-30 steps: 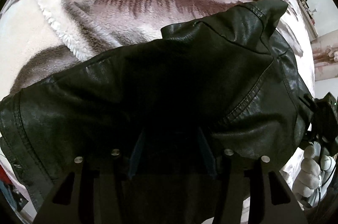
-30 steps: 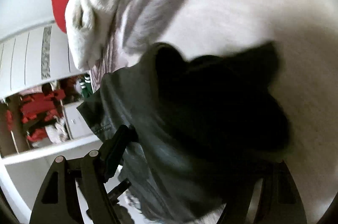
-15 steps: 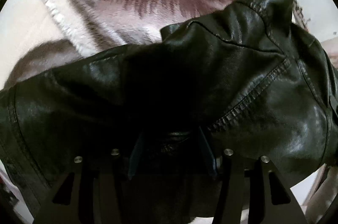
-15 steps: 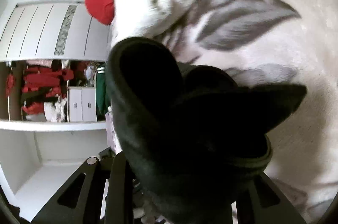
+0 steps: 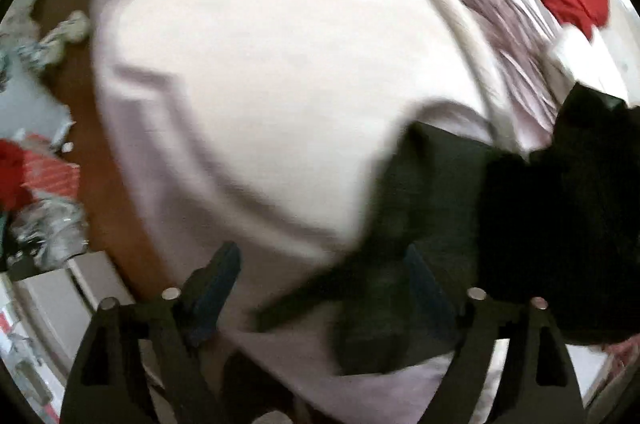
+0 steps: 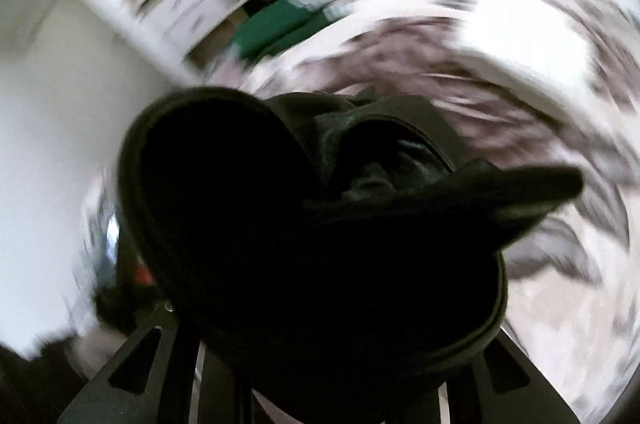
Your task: Fold large clothes
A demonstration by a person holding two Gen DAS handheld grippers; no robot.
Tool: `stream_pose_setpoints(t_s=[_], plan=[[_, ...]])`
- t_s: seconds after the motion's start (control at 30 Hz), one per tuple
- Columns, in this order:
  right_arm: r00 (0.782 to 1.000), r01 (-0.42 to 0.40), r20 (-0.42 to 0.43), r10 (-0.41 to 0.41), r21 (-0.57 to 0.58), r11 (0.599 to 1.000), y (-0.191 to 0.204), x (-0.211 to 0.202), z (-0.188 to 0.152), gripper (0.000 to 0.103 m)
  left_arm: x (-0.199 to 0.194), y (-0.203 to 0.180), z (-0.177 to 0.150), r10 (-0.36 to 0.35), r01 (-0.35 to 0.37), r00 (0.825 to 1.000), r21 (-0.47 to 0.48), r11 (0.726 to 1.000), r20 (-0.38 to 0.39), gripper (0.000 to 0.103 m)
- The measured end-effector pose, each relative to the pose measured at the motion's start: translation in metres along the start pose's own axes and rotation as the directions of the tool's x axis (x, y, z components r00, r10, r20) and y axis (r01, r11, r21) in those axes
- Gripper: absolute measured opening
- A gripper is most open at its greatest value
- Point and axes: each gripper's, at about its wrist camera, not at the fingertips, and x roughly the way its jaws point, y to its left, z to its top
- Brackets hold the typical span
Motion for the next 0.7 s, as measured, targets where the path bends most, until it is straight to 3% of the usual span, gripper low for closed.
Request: stream_pose_setpoints(t_s=[0.1, 0.17, 0.2, 0.27, 0.3, 0.4, 0.47, 0.57, 0.7], plan=[[0.99, -0.03, -0.14, 0.003, -0.192, 0.981, 0.08, 0.056, -0.02, 0.027, -0.018, 0.048, -0.01, 0.073, -0.069, 0.996, -0.071, 0.995, 0.043, 0.085], [0.968, -0.066, -0.25, 0.001, -0.252, 0.966, 0.114, 0.102, -0.043, 0.027, -0.023, 0.078, -0.016, 0.122, -0.114, 0.991, -0.12, 0.986, 0.062, 0.085], [0.946, -0.078, -0.325, -0.01, -0.256, 0.963, 0.124, 0.129, -0.058, 0.027, -0.02, 0.082, -0.016, 0.124, -0.116, 0.991, -0.133, 0.984, 0.058, 0.085], [0.904, -0.086, -0.427, -0.006, -0.195, 0.977, 0.126, 0.163, -0.077, 0.031, -0.015, 0.095, -0.02, 0.109, -0.1, 0.993, -0.171, 0.98, 0.042, 0.085], [0.89, -0.117, -0.455, 0.044, -0.133, 0.984, 0.119, 0.17, -0.077, 0.037, -0.015, 0.099, -0.022, 0.095, -0.087, 0.995, -0.184, 0.979, 0.037, 0.085], [0.844, -0.235, -0.482, 0.236, 0.063, 0.97, 0.097, 0.158, -0.064, 0.069, -0.015, 0.101, -0.03, 0.06, -0.053, 0.998, -0.193, 0.98, 0.033, 0.085], [0.816, -0.288, -0.469, 0.338, 0.177, 0.941, 0.073, 0.131, -0.052, 0.077, -0.012, 0.096, -0.032, 0.032, -0.027, 0.999, -0.191, 0.981, 0.023, 0.085], [0.814, -0.335, -0.402, 0.419, 0.264, 0.904, 0.029, 0.084, -0.035, 0.083, -0.004, 0.086, -0.032, -0.013, 0.014, 1.0, -0.193, 0.981, 0.009, 0.086], [0.881, -0.232, -0.32, 0.349, 0.351, 0.907, -0.065, 0.052, -0.027, 0.089, 0.001, 0.067, -0.032, -0.038, 0.035, 0.999, -0.186, 0.982, -0.011, 0.087]])
